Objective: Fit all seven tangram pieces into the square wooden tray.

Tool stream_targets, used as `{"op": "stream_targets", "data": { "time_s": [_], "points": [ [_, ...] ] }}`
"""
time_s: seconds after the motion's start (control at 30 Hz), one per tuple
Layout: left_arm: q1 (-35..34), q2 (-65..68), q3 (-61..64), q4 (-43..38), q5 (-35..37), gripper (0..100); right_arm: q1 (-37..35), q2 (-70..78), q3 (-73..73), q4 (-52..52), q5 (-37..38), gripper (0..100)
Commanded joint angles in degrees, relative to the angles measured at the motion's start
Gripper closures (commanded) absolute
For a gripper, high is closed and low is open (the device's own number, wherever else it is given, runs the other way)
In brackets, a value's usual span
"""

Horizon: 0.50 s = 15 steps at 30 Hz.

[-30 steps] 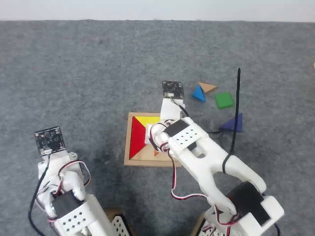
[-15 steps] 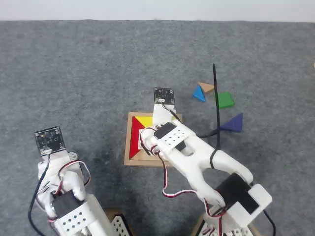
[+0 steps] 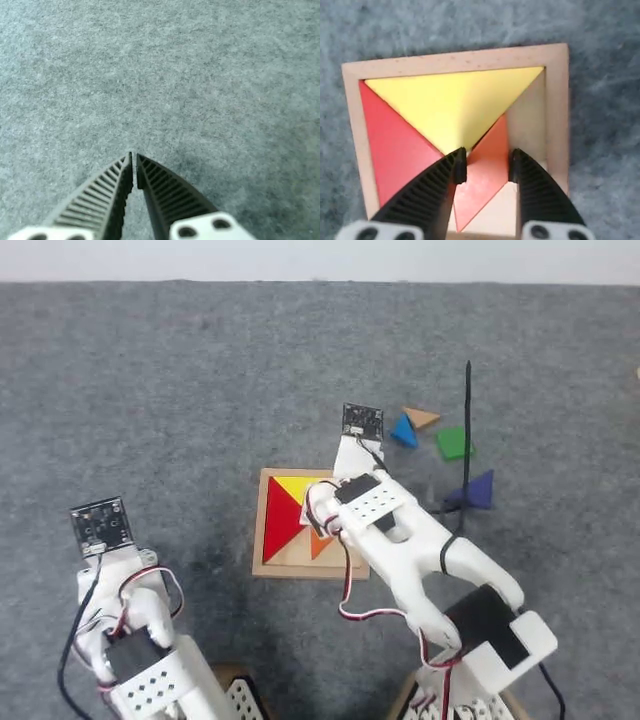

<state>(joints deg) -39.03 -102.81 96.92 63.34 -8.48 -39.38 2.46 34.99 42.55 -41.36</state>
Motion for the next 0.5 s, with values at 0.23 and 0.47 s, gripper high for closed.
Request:
{"op": "stream_targets", "data": {
  "time_s": [0.23, 0.47],
  "points": [
    [0.0, -0.3, -0.4, -0.3, -0.5, 98, -5.9, 0.3, -1.8, 5.4, -0.7, 67.7],
    [0.0, -0.3, -0.4, -0.3, -0.5, 98, -5.8, 1.1, -2.0, 5.0, -0.4, 81.6]
  ]
}}
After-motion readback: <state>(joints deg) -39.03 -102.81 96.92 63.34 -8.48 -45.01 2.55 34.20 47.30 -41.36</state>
